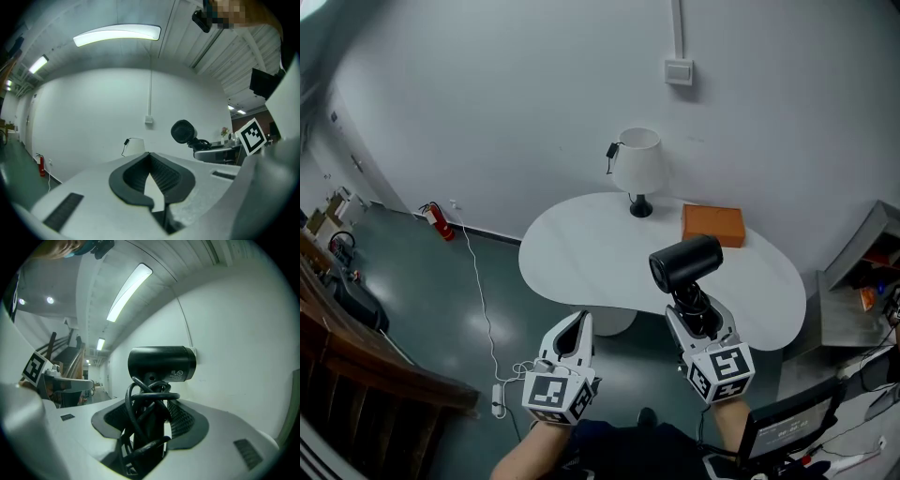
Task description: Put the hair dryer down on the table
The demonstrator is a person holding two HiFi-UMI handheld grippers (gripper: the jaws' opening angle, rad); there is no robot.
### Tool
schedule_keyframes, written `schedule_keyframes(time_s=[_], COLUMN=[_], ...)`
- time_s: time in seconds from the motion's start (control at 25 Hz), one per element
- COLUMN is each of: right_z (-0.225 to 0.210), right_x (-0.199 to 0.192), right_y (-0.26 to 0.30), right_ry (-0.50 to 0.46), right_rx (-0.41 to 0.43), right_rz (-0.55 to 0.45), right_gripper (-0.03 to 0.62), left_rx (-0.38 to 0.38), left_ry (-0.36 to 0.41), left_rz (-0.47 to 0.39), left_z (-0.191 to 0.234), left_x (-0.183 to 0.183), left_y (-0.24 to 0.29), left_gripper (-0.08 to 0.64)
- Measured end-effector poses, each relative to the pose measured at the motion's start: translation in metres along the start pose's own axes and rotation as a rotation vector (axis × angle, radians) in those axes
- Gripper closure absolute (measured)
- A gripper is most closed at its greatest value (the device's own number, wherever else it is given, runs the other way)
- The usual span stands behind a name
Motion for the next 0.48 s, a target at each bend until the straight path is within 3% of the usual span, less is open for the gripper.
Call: schedule_keyframes(time_s=[0.24,0.48], right_z=[-0.005,0.009], right_x=[0.0,0.008], right_y=[0.035,0.088], right_ry=[-0.005,-0.04], right_rx=[0.053,0.094], right_rz=[0.017,0.038], right_gripper=[0.347,0.347], left_rx=[0.087,0.122], left_ry=[-0.012,-0.058], left_rz=[0.014,-0.004], left_z=[0.022,0.071], left_x=[-0.005,-0.005], left_y=[0.012,0.03], left_gripper=[0.554,0.554])
Point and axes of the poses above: the fingertips, and each gripper's own axes: y forward along the fingers, z to its left, x out of its top, the point moved 8 cm from there along -y, backward along the fingers, and after that the axes turned 5 degrees about z, right-handed, at the moved point
